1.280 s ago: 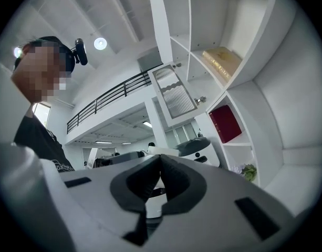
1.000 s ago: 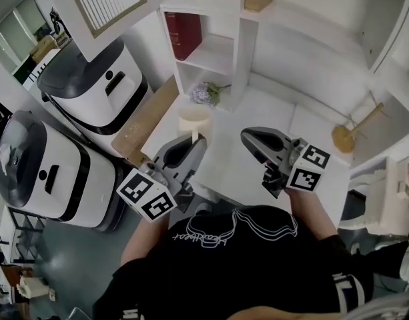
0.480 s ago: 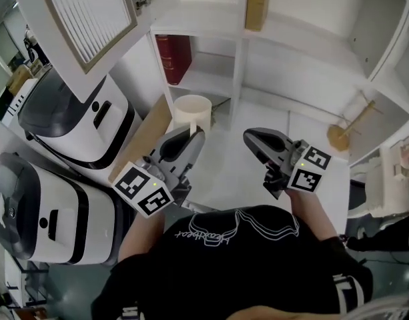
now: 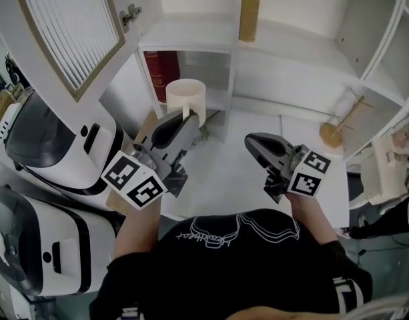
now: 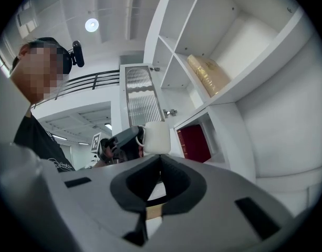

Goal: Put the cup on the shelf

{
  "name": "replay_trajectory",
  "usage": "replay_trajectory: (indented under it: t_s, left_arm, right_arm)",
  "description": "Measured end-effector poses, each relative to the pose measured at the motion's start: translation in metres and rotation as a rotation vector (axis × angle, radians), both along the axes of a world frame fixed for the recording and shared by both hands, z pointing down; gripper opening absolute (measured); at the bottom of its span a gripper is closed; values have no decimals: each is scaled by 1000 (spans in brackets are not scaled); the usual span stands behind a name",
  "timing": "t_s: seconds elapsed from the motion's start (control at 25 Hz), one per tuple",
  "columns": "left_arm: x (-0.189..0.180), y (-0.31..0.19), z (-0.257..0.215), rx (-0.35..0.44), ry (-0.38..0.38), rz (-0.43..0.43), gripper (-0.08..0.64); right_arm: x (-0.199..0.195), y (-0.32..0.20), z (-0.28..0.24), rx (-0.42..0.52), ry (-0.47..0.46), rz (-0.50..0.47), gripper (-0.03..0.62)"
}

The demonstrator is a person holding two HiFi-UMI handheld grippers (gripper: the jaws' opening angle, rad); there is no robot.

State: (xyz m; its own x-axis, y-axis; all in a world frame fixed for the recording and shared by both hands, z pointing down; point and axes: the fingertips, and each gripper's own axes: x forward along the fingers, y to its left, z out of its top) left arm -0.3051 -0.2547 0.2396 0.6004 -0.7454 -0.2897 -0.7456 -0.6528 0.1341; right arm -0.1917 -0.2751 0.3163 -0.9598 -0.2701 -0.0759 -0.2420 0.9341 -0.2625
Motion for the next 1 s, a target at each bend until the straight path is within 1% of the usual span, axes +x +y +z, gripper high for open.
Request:
replay_trajectory:
  t_s: [0.24,0.48,0.68,0.8,1.0]
  left_arm:
    - [-19,-24,-33,71,-9,9,40]
    - [-29,-46,-66,135,-40,19,40]
    - [-28,-61,-96,195,-26,49,40]
    - [-27,-75,-108,210,-13,58,40]
    - [-29,-101,-118,212,-2,58,40]
  right_arm:
    - [-9,-10,2,1,0,39,6]
    - [-12,-23,6,7,4,83,6]
    - [-15,-29,11,3,10,92,6]
    - [-11,-35,14,-4,8,114,6]
    - [1,-46,18,-22,-2,158,6]
